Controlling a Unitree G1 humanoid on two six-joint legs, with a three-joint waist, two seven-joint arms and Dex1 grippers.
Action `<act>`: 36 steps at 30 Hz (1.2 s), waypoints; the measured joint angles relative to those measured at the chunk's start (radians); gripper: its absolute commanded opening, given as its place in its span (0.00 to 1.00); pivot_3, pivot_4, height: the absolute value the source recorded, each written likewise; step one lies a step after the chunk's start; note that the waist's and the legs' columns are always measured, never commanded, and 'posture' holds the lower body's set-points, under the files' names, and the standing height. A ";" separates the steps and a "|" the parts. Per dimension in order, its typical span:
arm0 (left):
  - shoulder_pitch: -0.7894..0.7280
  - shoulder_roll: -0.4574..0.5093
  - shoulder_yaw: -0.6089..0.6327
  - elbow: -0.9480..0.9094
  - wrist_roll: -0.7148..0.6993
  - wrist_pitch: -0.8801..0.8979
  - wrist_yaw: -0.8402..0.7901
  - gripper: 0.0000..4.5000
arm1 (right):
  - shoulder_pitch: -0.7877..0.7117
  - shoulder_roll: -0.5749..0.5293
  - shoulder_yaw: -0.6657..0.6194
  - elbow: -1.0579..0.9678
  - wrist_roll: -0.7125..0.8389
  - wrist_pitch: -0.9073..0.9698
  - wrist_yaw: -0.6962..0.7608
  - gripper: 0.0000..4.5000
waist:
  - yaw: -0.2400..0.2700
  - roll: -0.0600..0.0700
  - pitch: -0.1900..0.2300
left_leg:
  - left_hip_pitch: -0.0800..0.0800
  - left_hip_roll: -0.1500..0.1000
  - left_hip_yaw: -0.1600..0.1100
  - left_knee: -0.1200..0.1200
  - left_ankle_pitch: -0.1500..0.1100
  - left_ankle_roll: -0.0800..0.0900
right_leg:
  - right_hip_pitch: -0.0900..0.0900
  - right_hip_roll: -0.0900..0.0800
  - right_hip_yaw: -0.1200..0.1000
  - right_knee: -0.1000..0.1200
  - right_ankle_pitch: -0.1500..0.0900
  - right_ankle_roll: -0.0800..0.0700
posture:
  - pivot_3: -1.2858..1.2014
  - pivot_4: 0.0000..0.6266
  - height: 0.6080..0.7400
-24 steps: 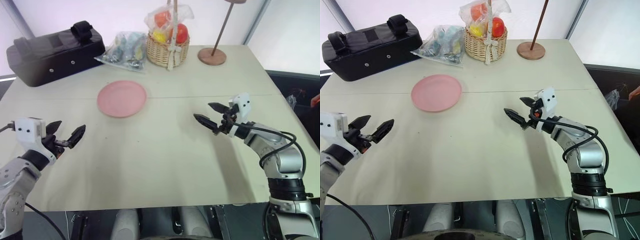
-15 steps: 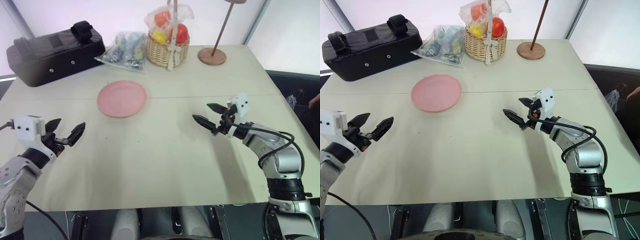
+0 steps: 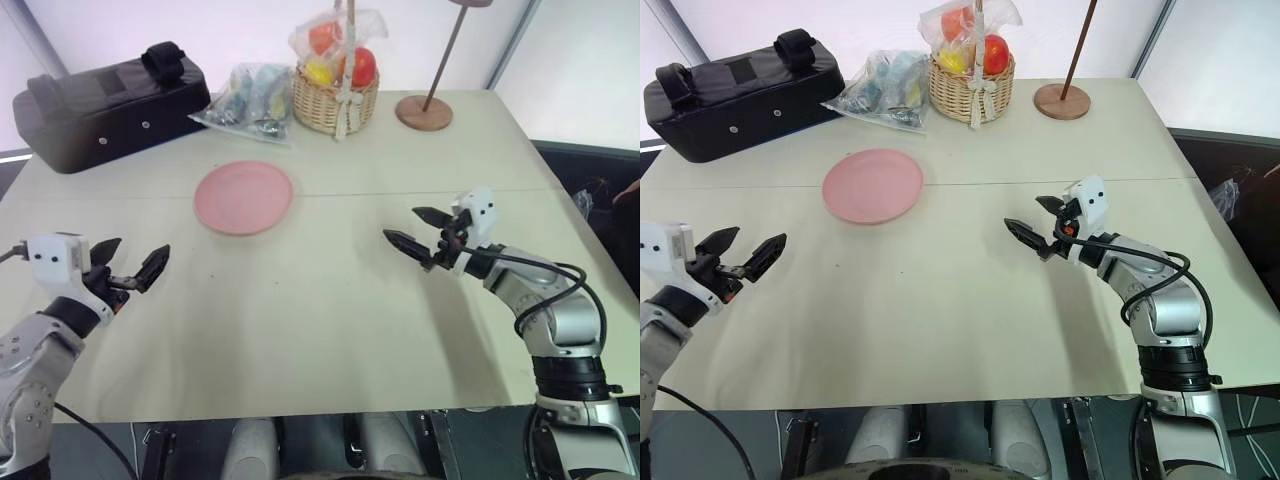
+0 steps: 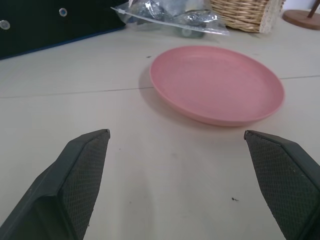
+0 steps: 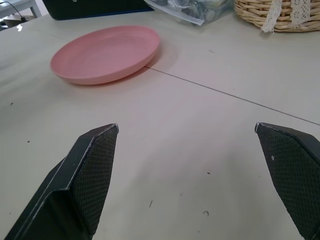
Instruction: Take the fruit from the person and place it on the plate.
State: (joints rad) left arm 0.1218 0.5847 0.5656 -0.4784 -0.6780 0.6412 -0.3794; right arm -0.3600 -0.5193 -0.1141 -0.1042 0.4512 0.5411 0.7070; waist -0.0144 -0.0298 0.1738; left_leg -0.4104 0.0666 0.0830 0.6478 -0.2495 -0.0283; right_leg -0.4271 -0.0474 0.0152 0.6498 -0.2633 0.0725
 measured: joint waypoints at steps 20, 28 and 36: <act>-0.012 0.000 -0.005 -0.014 0.002 0.000 0.010 1.00 | -0.001 0.016 0.011 0.003 -0.010 -0.005 -0.012 0.99 | 0.000 0.000 0.000 | 0.000 0.000 0.000 0.000 0.000 0.000 | 0.000 0.000 0.000 0.000 0.000 0.000 | 0.52 0.24 1.00; -0.019 0.000 -0.016 -0.014 0.011 0.000 0.009 1.00 | -0.003 0.019 0.011 0.011 -0.015 -0.009 -0.012 0.99 | 0.000 0.000 0.000 | 0.000 0.000 0.000 0.000 0.000 0.000 | 0.000 0.000 0.000 0.000 0.000 0.000 | 0.52 0.24 1.00; -0.022 0.000 -0.024 -0.012 0.016 -0.001 0.010 1.00 | -0.029 0.023 0.016 0.035 -0.028 -0.027 -0.011 0.99 | 0.000 0.000 0.000 | 0.000 0.000 0.000 0.000 0.000 0.000 | 0.000 0.000 0.000 0.000 0.000 0.000 | 0.52 0.24 1.00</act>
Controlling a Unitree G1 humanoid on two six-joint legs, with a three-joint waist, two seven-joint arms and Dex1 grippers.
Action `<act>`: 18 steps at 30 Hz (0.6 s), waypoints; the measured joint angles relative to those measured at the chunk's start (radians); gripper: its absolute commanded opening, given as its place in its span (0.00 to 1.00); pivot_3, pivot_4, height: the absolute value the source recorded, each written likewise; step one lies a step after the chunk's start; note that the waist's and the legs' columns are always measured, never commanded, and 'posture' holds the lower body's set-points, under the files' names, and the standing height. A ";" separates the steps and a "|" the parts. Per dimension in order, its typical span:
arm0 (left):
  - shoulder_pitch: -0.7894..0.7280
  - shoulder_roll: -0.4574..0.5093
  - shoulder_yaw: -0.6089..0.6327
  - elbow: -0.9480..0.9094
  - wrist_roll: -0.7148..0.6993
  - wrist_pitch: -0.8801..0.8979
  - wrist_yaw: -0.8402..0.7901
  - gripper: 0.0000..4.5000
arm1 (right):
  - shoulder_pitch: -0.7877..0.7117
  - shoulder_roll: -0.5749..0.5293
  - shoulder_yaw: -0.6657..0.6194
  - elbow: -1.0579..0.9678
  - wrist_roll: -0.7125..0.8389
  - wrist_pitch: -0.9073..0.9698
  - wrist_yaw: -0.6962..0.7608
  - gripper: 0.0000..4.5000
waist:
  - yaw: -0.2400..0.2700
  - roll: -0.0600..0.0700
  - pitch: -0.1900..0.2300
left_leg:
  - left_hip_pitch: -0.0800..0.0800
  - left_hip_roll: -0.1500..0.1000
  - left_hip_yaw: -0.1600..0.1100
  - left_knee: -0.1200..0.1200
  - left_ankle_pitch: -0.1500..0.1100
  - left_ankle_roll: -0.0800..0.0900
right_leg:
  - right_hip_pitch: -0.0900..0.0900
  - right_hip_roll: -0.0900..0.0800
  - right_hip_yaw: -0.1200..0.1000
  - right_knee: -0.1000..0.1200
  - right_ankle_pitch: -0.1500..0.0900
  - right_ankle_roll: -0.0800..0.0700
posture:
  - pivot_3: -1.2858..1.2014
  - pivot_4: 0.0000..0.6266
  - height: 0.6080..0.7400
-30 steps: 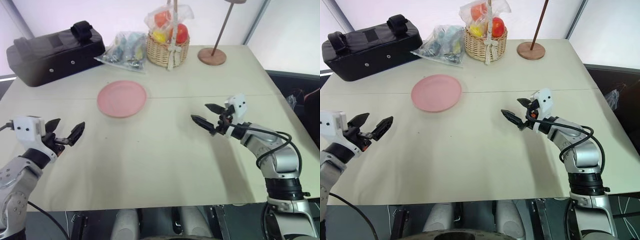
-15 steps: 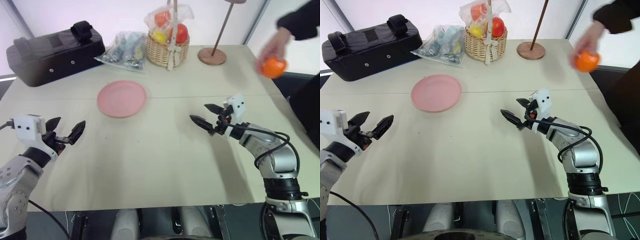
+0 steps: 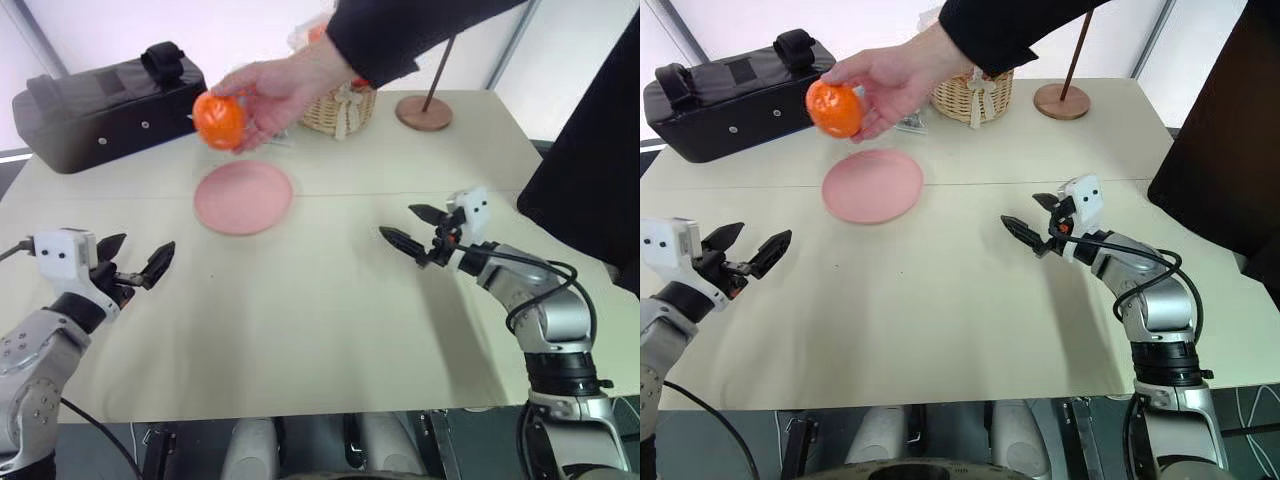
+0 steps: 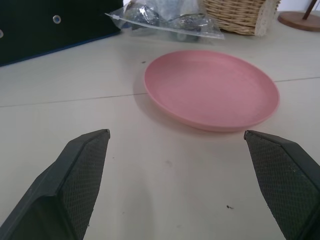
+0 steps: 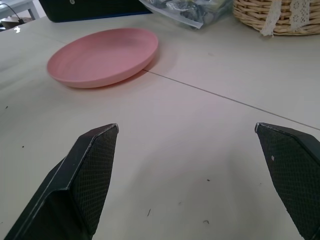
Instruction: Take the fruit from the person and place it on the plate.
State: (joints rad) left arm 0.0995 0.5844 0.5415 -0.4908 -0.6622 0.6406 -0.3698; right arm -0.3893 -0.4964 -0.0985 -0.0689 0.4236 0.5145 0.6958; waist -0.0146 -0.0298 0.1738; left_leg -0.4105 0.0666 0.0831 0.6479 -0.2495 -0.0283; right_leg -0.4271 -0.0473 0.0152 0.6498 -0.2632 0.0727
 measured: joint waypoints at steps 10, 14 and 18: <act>-0.019 0.005 -0.012 0.003 0.009 -0.001 -0.013 1.00 | -0.124 -0.144 -0.032 -0.230 0.270 0.253 0.154 0.99 | -0.001 0.000 0.000 | 0.000 0.000 -0.001 0.000 0.000 0.000 | 0.000 0.000 0.000 0.000 0.000 0.000 | 0.52 0.24 1.00; -0.042 0.008 -0.012 0.011 0.004 0.002 -0.021 1.00 | -0.131 -0.137 -0.026 -0.244 0.287 0.268 0.131 0.99 | 0.003 -0.001 0.000 | 0.000 0.000 -0.001 0.000 0.000 0.000 | 0.000 -0.001 0.000 0.000 0.000 0.000 | 0.52 0.24 1.00; -0.131 0.027 -0.015 0.013 -0.026 0.013 -0.022 1.00 | -0.139 -0.121 -0.019 -0.243 0.286 0.262 0.110 0.99 | 0.004 -0.001 0.000 | -0.001 0.000 -0.001 0.001 0.000 0.000 | 0.000 -0.001 0.000 0.000 0.000 0.000 | 0.52 0.24 1.00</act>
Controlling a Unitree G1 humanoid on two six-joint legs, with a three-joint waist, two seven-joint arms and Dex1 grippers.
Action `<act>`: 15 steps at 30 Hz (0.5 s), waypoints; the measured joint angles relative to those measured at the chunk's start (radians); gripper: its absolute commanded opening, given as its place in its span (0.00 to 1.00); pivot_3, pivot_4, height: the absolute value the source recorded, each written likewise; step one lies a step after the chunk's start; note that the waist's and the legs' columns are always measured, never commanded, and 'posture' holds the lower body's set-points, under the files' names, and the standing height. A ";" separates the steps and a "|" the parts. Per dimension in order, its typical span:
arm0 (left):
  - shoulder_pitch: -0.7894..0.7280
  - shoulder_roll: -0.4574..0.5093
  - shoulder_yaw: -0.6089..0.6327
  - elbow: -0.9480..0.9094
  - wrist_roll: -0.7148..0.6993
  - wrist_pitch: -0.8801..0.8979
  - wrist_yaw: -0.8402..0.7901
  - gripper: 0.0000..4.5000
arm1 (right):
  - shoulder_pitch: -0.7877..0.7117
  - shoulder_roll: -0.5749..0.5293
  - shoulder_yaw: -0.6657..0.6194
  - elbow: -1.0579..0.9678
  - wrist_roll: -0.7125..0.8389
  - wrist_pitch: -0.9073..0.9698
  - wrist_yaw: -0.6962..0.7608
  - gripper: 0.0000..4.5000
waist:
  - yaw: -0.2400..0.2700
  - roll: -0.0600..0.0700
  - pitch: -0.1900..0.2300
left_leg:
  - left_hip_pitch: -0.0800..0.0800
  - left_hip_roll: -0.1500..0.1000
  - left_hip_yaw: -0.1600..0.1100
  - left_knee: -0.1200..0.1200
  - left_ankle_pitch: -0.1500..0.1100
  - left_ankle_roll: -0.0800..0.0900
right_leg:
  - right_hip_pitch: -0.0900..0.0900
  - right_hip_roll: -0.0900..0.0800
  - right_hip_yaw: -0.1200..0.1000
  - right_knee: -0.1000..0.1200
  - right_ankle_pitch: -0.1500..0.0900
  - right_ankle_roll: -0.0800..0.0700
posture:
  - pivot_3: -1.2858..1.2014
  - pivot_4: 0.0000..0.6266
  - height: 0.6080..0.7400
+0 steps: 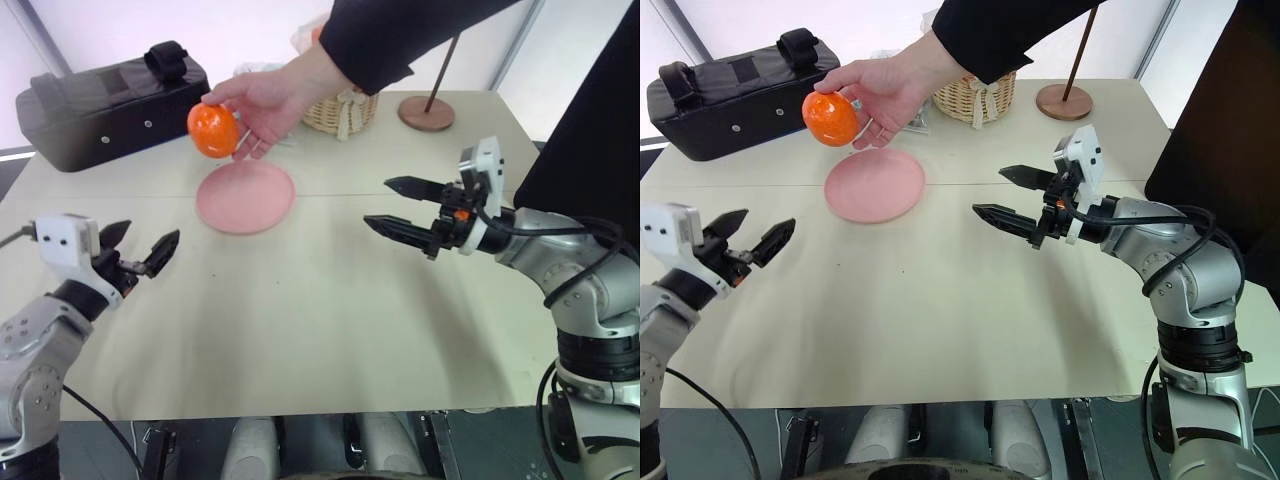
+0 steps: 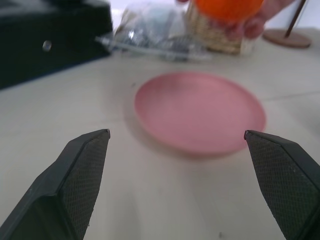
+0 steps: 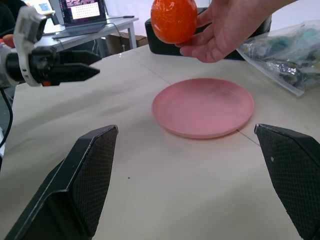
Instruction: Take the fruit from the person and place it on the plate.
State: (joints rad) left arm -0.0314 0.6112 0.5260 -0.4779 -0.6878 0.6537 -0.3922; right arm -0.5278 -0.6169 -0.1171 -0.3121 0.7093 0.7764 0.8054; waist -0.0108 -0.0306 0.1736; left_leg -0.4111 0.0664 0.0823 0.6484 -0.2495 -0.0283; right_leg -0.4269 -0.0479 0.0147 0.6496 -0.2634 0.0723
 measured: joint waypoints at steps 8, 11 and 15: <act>-0.290 0.056 -0.116 0.078 0.001 -0.005 -0.042 1.00 | -0.014 0.020 0.036 0.034 -0.040 -0.042 -0.015 0.99 | -0.004 0.000 0.000 | 0.000 0.000 0.000 0.000 0.000 0.000 | 0.000 0.001 0.000 0.000 0.002 0.003 | 0.52 0.24 1.00; -0.328 0.049 -0.159 0.150 0.032 -0.016 -0.050 1.00 | -0.013 0.022 0.036 0.040 -0.046 -0.050 -0.020 0.99 | -0.006 0.000 0.000 | 0.000 0.000 0.000 -0.001 0.000 0.000 | 0.000 0.002 0.000 0.000 0.002 0.003 | 0.52 0.24 1.00; -0.373 0.038 -0.192 0.196 0.066 -0.036 -0.051 1.00 | -0.006 0.023 0.035 0.039 -0.056 -0.058 -0.031 0.99 | -0.003 0.000 0.000 | 0.000 0.000 0.000 0.000 0.000 0.000 | 0.000 0.001 0.000 0.000 0.002 0.003 | 0.52 0.24 1.00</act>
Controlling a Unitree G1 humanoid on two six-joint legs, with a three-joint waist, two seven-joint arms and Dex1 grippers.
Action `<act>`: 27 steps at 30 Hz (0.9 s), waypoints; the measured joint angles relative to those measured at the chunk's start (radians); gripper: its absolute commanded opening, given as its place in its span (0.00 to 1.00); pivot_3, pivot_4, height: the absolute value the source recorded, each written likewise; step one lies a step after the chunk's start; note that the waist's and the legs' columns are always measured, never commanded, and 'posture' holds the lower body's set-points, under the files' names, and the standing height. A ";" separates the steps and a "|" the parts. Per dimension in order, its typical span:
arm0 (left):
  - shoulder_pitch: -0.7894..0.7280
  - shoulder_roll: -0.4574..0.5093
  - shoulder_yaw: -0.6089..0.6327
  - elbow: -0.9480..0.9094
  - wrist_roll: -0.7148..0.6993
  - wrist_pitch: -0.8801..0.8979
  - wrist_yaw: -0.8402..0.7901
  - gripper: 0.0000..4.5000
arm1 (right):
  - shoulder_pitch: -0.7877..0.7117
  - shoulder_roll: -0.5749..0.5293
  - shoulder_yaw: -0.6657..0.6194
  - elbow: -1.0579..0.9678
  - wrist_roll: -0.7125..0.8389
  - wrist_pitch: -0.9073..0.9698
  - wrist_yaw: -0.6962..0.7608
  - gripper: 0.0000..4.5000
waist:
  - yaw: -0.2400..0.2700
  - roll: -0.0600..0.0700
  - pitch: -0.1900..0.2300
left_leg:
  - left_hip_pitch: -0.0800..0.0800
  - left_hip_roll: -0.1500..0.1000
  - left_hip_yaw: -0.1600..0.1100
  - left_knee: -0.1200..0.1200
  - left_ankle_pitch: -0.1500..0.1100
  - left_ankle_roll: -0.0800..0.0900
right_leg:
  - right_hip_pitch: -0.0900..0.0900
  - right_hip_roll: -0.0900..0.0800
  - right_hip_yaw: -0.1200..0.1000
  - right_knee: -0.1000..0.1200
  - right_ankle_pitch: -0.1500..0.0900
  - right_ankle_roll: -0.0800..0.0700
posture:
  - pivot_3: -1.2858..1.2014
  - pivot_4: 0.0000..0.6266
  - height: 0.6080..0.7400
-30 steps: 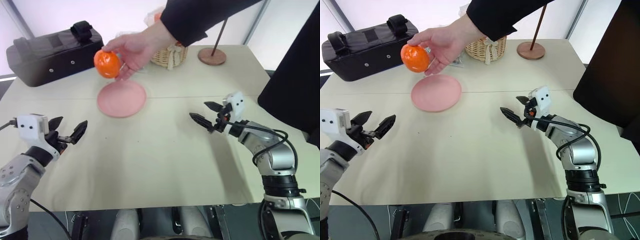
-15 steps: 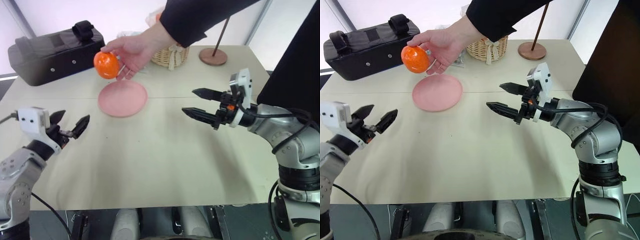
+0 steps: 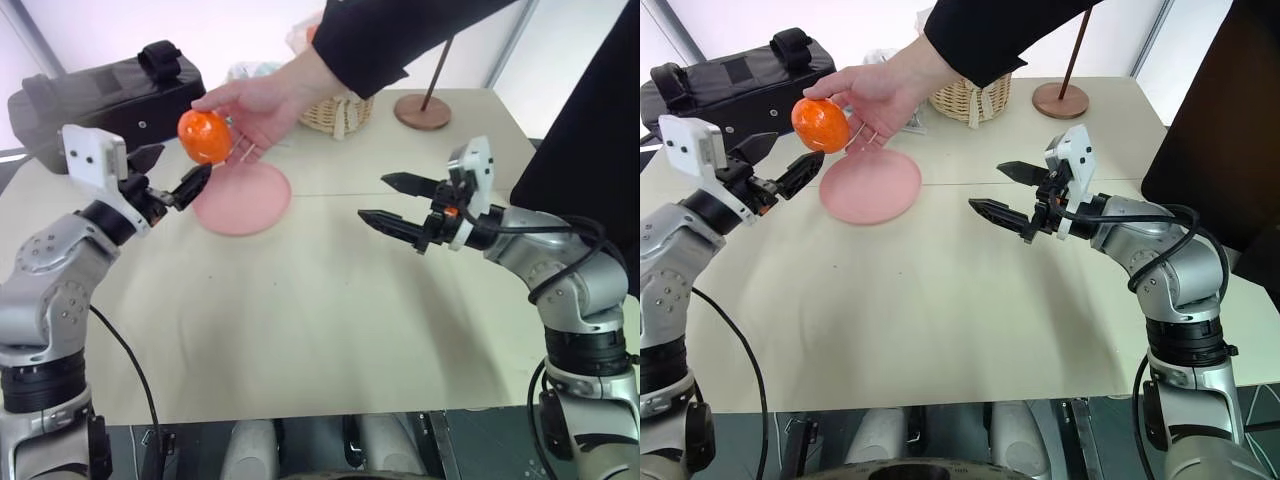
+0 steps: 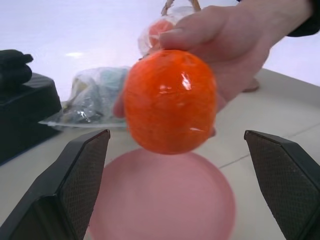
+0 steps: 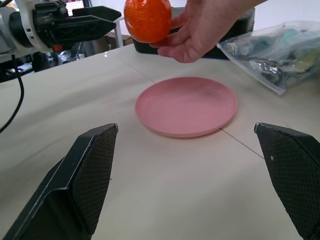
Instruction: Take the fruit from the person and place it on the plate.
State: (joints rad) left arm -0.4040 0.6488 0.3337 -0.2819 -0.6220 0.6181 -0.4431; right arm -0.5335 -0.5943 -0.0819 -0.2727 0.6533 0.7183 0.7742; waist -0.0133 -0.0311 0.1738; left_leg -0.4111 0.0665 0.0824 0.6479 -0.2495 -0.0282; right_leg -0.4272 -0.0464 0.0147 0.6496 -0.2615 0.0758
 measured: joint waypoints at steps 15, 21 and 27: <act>-0.149 -0.064 -0.087 0.204 0.114 -0.108 -0.030 0.70 | 0.029 0.014 -0.001 -0.017 -0.001 -0.004 -0.046 1.00 | 0.000 0.000 0.000 | 0.000 0.000 0.000 0.000 0.000 0.000 | 0.000 0.000 0.000 0.000 0.000 0.000 | 0.52 0.24 1.00; -0.160 -0.072 -0.086 0.212 0.128 -0.121 -0.028 0.61 | 0.034 0.018 -0.001 -0.035 -0.001 -0.004 -0.065 1.00 | 0.001 0.000 0.000 | 0.000 0.000 0.000 0.000 0.000 0.000 | 0.000 0.000 0.000 0.000 0.000 0.000 | 0.52 0.24 1.00; -0.166 -0.112 -0.110 0.317 0.195 -0.156 -0.007 0.61 | 0.035 0.025 -0.001 -0.035 -0.001 -0.004 -0.072 1.00 | 0.002 0.000 0.000 | 0.000 0.000 0.000 0.001 0.000 0.000 | 0.000 0.000 0.000 0.000 0.000 0.000 | 0.52 0.24 1.00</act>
State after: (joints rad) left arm -0.5697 0.5372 0.2237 0.0348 -0.4270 0.4619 -0.4498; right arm -0.4981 -0.5697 -0.0828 -0.3073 0.6518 0.7146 0.7024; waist -0.0112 -0.0311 0.1738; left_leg -0.4112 0.0663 0.0825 0.6485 -0.2495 -0.0281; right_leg -0.4270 -0.0465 0.0145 0.6498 -0.2613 0.0761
